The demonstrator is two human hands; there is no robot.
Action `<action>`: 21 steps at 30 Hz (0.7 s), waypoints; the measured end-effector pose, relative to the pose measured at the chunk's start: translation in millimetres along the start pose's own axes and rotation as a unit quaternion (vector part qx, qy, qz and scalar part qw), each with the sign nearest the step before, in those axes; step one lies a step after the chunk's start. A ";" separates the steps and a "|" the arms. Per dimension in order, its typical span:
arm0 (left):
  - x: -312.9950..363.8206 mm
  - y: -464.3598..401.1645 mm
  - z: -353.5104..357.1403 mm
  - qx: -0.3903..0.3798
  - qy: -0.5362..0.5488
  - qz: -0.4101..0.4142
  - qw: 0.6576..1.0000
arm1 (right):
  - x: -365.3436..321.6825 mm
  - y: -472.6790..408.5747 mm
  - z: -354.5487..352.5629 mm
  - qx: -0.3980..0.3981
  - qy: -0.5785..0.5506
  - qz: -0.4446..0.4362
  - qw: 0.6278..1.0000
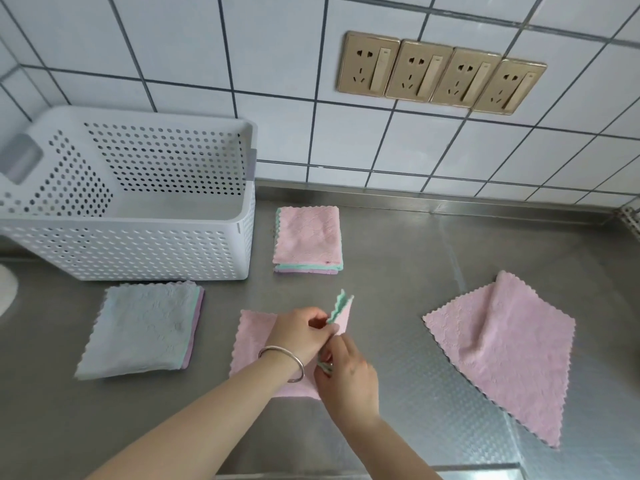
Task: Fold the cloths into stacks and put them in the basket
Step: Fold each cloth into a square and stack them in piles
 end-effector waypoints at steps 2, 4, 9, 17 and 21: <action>-7.2 1.0 -8.2 0.007 -0.041 -0.001 0.999 | -12.3 3.0 3.8 0.014 -0.012 -0.108 0.994; -17.5 3.3 -17.3 0.022 -0.075 -0.008 0.997 | -19.9 8.2 9.9 0.006 -0.034 -0.180 0.983; -60.0 12.6 -38.5 0.069 -0.041 -0.076 0.994 | -11.7 17.2 36.2 -0.077 0.003 -0.132 0.988; -112.9 11.6 -45.9 0.085 -0.045 -0.184 0.978 | -3.5 21.8 74.1 -0.224 0.126 -0.099 0.961; -124.9 8.5 -43.2 0.093 -0.045 -0.216 0.971 | -1.7 21.5 84.2 -0.257 0.140 -0.080 0.953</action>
Point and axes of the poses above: each hand's wrist, its own y-axis away from the middle knuckle, its own z-axis out of the palm, x = y × z, the point moved 4 cm from there along -y, towards the middle knuckle, and after that the axes turned 7 degrees about -y, right-handed, at the moved point
